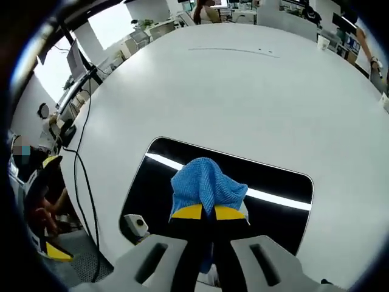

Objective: Wipe the mirror surface with the cleaning cloth until all visible marks leave the cleaned area.

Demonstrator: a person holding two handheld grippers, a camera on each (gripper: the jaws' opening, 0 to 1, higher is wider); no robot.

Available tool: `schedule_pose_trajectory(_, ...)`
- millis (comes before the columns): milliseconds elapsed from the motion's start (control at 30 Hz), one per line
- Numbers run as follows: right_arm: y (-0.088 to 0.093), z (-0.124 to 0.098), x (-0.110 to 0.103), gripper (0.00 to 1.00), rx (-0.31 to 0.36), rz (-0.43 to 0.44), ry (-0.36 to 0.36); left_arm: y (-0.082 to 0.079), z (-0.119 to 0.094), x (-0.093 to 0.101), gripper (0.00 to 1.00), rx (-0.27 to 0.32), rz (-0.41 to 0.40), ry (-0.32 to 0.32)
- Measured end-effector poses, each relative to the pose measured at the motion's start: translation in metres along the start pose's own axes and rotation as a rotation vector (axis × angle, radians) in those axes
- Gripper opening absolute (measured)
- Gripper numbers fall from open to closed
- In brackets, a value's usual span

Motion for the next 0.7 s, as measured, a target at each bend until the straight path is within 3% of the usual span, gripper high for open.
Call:
schedule_pose_trajectory(333, -0.017, 0.005, 0.000, 0.00, -0.004, -0.018, 0.015, 0.001, 0.001, 0.004, 0.99, 0.000, 0.001, 0.034)
schedule_pose_trajectory(567, -0.035, 0.016, 0.001, 0.00, -0.002, -0.073, 0.018, 0.003, 0.001, 0.002, 0.99, -0.005, -0.003, 0.024)
schedule_pose_trajectory(700, -0.036, 0.012, 0.001, 0.00, 0.000, -0.060, 0.015, 0.004, 0.001, 0.001, 0.99, -0.007, -0.002, 0.020)
Point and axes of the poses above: the point that each gripper's makers call its tool centre point, and the gripper's own axes: z roughly forward along the fingers, x roughly to its right, y roughly out of its underside, the point moved 10 cm from there along -z, roughly backward along the fingers, and after that the axes turned 12 degrees about z, right-handed, at the moved point
